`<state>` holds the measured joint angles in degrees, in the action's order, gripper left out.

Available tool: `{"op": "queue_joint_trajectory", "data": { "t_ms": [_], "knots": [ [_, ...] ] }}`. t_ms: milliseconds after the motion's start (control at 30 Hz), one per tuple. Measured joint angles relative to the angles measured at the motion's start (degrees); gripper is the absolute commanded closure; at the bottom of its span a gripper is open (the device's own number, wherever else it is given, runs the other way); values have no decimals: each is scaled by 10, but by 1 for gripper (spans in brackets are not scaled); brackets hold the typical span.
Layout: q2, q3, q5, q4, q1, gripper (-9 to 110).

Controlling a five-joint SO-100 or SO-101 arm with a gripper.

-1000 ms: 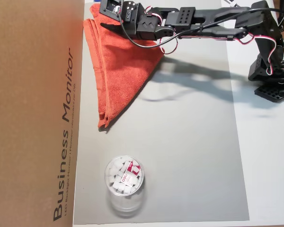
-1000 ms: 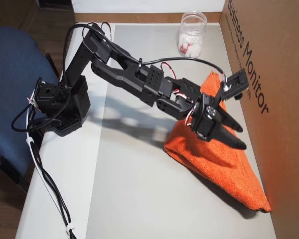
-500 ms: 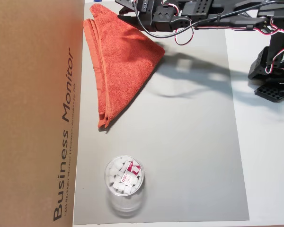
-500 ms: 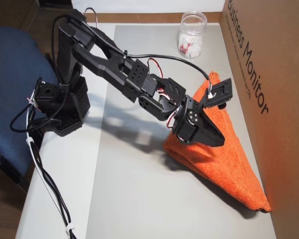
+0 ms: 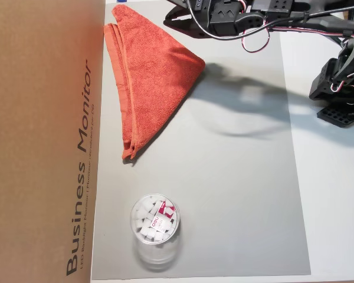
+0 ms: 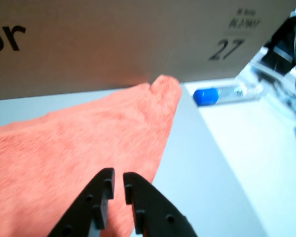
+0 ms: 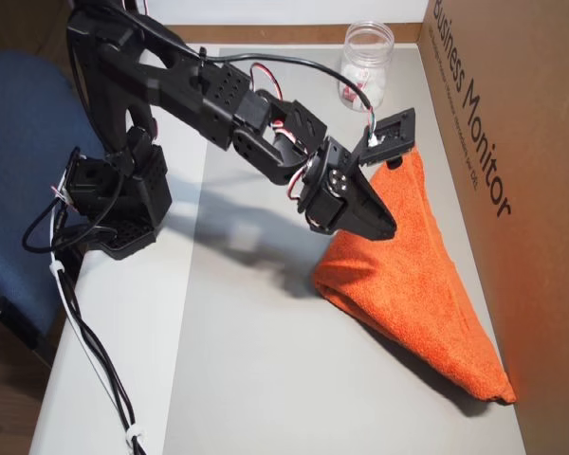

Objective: Fold the blanket.

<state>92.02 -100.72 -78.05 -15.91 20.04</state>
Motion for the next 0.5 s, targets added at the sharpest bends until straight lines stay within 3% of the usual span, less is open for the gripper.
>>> {"op": "queue_joint_trajectory", "data": {
  "t_ms": [500],
  "knots": [
    [150, -1, -119, -212, -62, 102]
  ]
}}
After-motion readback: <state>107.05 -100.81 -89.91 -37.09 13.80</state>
